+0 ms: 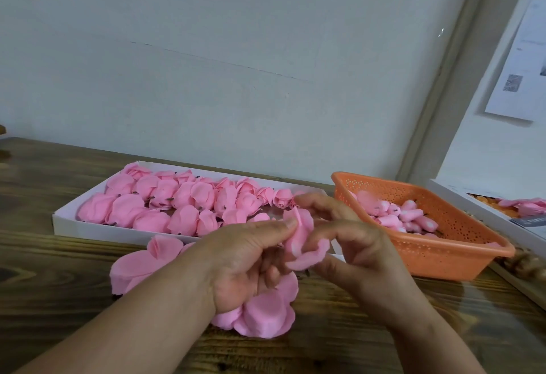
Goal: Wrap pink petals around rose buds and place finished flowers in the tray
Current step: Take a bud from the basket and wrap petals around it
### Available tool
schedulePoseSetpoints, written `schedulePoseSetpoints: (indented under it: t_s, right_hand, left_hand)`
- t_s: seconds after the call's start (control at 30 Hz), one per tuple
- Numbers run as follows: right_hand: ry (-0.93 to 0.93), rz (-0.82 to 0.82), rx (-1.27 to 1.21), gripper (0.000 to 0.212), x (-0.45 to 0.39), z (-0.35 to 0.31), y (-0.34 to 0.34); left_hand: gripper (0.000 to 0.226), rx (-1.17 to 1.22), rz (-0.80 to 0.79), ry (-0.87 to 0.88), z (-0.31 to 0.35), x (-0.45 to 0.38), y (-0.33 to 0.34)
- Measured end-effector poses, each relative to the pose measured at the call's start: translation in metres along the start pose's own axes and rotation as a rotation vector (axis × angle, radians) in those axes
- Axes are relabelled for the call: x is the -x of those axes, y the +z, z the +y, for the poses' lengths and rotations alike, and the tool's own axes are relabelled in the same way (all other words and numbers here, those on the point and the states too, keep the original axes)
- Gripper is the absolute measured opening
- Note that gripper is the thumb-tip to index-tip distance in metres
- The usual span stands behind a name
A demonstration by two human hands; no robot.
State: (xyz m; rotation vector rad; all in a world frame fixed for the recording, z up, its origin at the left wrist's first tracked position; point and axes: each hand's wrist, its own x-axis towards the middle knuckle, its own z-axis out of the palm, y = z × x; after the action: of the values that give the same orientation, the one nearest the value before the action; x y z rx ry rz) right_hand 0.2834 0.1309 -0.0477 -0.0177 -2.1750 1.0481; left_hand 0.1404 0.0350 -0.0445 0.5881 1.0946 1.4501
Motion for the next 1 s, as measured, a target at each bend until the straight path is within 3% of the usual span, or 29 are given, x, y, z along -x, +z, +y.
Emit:
schedulePoseSetpoints:
  t_s: [0.07, 0.2, 0.33, 0.5, 0.63, 0.8, 1.0]
  right_hand:
    - [0.035, 0.057, -0.053, 0.006, 0.001, 0.002, 0.002]
    - [0.087, 0.147, -0.066, 0.021, 0.0, 0.003, 0.005]
    - [0.108, 0.242, -0.064, 0.016, -0.001, 0.006, 0.005]
    - [0.116, 0.276, -0.049, 0.008, -0.001, 0.01, 0.007]
    - [0.123, 0.299, -0.075, 0.009, -0.001, 0.011, 0.007]
    - [0.141, 0.321, -0.05, 0.009, -0.001, 0.011, 0.006]
    - [0.147, 0.323, -0.092, 0.008, -0.001, 0.011, 0.006]
  left_hand:
    - [0.04, 0.002, 0.012, 0.008, -0.001, 0.0, 0.0]
    - [0.02, -0.032, -0.011, 0.017, -0.002, 0.001, 0.0]
    - [0.014, -0.091, -0.029, 0.067, -0.004, 0.001, 0.002]
    - [0.029, -0.117, -0.071, 0.12, -0.006, 0.002, 0.003]
    - [0.058, -0.167, -0.118, 0.17, -0.005, 0.004, 0.002]
    - [0.033, -0.208, -0.161, 0.221, -0.005, 0.005, 0.001]
    - [0.023, -0.191, -0.097, 0.257, -0.006, 0.004, 0.003]
